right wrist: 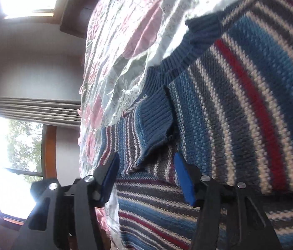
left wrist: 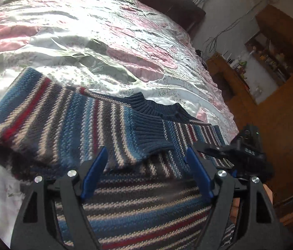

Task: Fold small clothes

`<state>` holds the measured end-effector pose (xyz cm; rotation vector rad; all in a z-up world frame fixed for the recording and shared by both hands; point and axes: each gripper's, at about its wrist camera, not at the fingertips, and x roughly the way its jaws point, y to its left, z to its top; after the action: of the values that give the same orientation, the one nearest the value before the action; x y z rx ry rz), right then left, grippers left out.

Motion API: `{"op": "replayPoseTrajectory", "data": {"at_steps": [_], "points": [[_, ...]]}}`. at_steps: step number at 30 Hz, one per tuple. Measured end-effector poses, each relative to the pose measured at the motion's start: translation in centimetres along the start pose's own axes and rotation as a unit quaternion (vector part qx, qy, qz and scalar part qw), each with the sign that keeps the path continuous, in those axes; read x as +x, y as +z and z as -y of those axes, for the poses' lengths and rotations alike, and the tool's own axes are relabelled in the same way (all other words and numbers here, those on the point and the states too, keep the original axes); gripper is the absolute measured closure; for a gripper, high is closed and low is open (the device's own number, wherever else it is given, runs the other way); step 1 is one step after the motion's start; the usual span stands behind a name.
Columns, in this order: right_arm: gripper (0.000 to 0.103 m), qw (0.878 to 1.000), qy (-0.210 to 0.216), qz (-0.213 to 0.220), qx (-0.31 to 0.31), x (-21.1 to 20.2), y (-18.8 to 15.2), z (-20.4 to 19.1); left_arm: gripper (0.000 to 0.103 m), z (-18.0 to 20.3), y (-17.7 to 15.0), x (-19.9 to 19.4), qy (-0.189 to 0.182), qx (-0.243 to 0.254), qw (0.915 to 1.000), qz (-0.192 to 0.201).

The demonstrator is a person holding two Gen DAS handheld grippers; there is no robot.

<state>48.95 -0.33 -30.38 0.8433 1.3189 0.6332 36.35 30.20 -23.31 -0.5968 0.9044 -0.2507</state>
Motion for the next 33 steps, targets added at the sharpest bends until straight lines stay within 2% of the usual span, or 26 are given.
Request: {"op": "replayPoseTrajectory", "data": {"at_steps": [4,8,9,11,12,13,17,22,26,29,33], "points": [[0.051,1.0,-0.016,0.003,0.005,2.9,0.2,-0.3,0.02,-3.2,-1.3,-2.9,0.014,-0.023,0.9996,0.01],[0.052,0.999,-0.036,0.021,0.022,4.9,0.7,-0.7,0.02,-4.8,-2.8,-3.7,0.028,-0.025,0.9993,-0.003],[0.055,0.999,-0.04,0.027,0.024,5.3,1.0,-0.9,0.02,-5.1,-3.1,-3.9,0.023,-0.029,0.9993,-0.006],[0.074,0.998,-0.053,0.04,0.019,5.6,1.2,-1.3,0.02,-5.7,-3.6,-4.3,0.017,-0.035,0.9992,-0.007],[0.089,0.997,-0.065,0.047,0.012,5.6,1.4,-1.6,0.02,-5.9,-3.9,-4.4,0.015,-0.04,0.9991,-0.006],[0.093,0.996,-0.071,0.053,0.003,5.5,1.6,-1.8,0.02,-6.2,-4.1,-4.6,0.012,-0.047,0.9988,-0.005],[0.095,0.992,-0.095,0.075,-0.047,4.0,2.1,-3.9,0.02,-7.3,-4.3,-5.3,0.0,-0.074,0.9972,0.001],[0.095,0.984,-0.122,0.098,-0.086,-0.2,3.5,-5.4,0.02,-7.4,-3.6,-6.3,-0.003,-0.075,0.9971,0.011],[0.095,0.978,-0.144,0.115,-0.1,-4.0,4.9,-5.4,0.02,-7.4,-2.4,-6.9,-0.012,-0.079,0.9965,0.025],[0.095,0.974,-0.161,0.12,-0.106,-6.4,5.8,-4.6,0.02,-7.8,-1.0,-7.0,-0.03,-0.1,0.9939,0.035],[0.095,0.972,-0.171,0.118,-0.105,-8.4,6.1,-2.8,0.02,-8.0,0.9,-5.6,-0.055,-0.121,0.9907,0.031]]}}
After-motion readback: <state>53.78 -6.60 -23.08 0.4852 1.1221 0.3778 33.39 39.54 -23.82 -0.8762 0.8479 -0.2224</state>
